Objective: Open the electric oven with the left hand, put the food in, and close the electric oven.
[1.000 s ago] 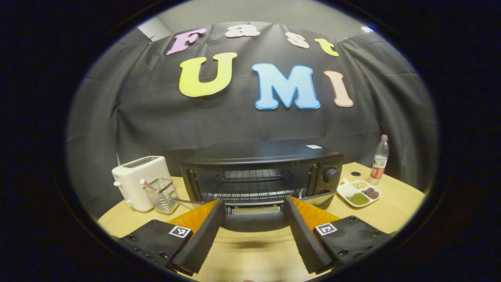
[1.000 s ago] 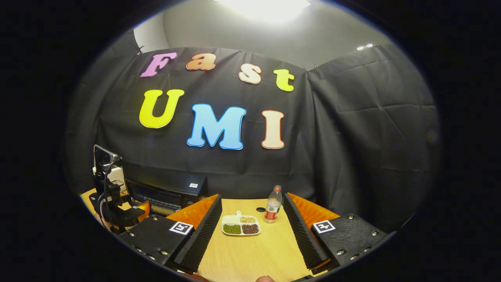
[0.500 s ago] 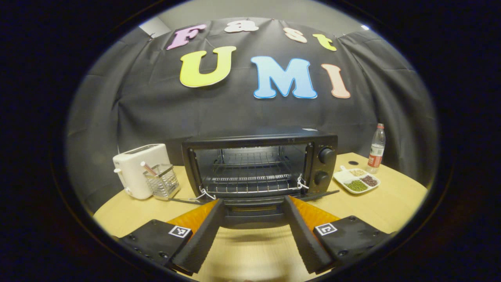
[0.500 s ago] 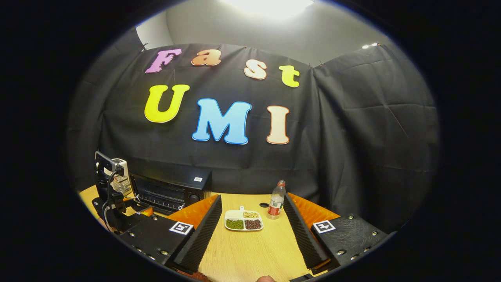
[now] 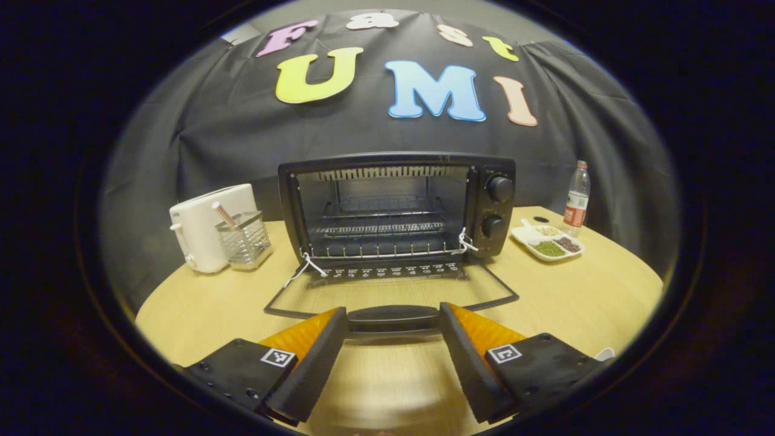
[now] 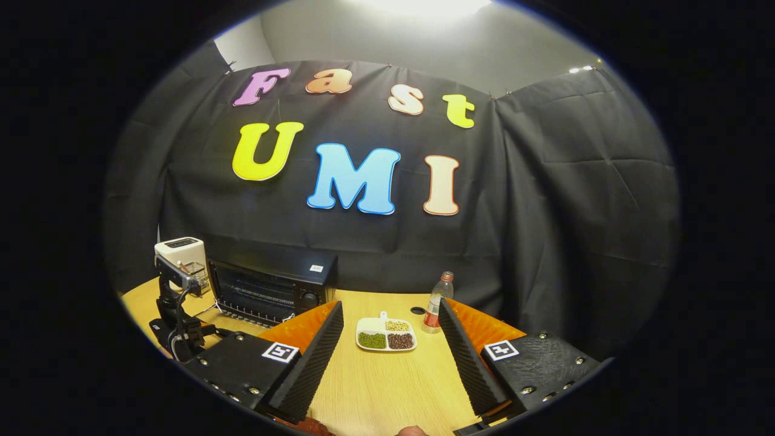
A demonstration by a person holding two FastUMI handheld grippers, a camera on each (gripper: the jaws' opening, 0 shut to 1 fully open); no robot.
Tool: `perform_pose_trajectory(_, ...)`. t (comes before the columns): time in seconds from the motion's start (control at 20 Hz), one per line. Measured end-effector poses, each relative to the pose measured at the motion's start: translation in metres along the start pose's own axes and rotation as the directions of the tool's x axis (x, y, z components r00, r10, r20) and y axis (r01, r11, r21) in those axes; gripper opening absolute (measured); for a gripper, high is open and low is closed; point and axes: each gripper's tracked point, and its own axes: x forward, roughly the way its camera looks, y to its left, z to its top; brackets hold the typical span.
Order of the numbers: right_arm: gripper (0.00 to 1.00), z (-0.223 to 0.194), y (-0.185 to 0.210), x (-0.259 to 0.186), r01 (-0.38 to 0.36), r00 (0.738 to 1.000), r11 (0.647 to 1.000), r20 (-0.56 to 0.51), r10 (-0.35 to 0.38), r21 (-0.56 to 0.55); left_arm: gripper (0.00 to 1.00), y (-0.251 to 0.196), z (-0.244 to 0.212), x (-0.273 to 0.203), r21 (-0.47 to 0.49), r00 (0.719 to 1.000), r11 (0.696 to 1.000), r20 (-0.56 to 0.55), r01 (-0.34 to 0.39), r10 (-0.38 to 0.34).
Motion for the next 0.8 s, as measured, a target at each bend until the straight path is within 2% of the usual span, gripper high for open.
perform_pose_trajectory(0.05, 0.96, -0.001, 0.001, 0.0, -0.008, 1.0, 1.0, 0.0, 0.008, 0.002, 0.95, -0.002, 0.003, -0.007, 0.002, 1.0, 1.0, 0.013, 0.007, -0.007)
perform_pose_trajectory(0.1, 0.96, -0.004, 0.003, -0.003, -0.022, 1.0, 1.0, -0.003, 0.022, 0.006, 0.99, -0.003, 0.009, -0.015, 0.004, 1.0, 1.0, 0.024, 0.007, -0.007)
perform_pose_trajectory(0.15, 0.96, -0.009, 0.007, -0.004, -0.044, 0.999, 0.999, -0.017, 0.045, 0.014, 0.95, -0.003, 0.016, -0.025, 0.0, 0.999, 1.0, 0.038, 0.005, -0.005)
perform_pose_trajectory(0.2, 0.95, -0.015, 0.011, -0.005, -0.069, 0.997, 0.997, -0.035, 0.07, 0.02, 0.95, -0.002, 0.027, -0.037, -0.01, 0.998, 1.0, 0.062, -0.004, 0.004)
perform_pose_trajectory(0.25, 0.95, -0.023, 0.014, -0.008, -0.096, 0.994, 0.995, -0.058, 0.097, 0.025, 0.99, 0.0, 0.037, -0.05, -0.017, 0.996, 1.0, 0.083, -0.014, 0.016)
perform_pose_trajectory(0.35, 0.96, -0.039, 0.02, -0.013, -0.155, 0.982, 0.987, -0.104, 0.16, 0.047, 1.0, 0.0, 0.061, -0.08, -0.036, 0.991, 0.999, 0.131, -0.031, 0.036)
perform_pose_trajectory(0.55, 0.96, -0.069, 0.032, -0.027, -0.248, 0.948, 0.963, -0.179, 0.263, 0.104, 0.99, 0.001, 0.107, -0.135, -0.053, 0.972, 0.997, 0.225, -0.061, 0.072)
perform_pose_trajectory(0.8, 0.96, -0.112, 0.046, -0.045, -0.334, 0.886, 0.93, -0.287, 0.365, 0.153, 0.99, 0.003, 0.146, -0.192, -0.079, 0.943, 0.991, 0.309, -0.104, 0.124)
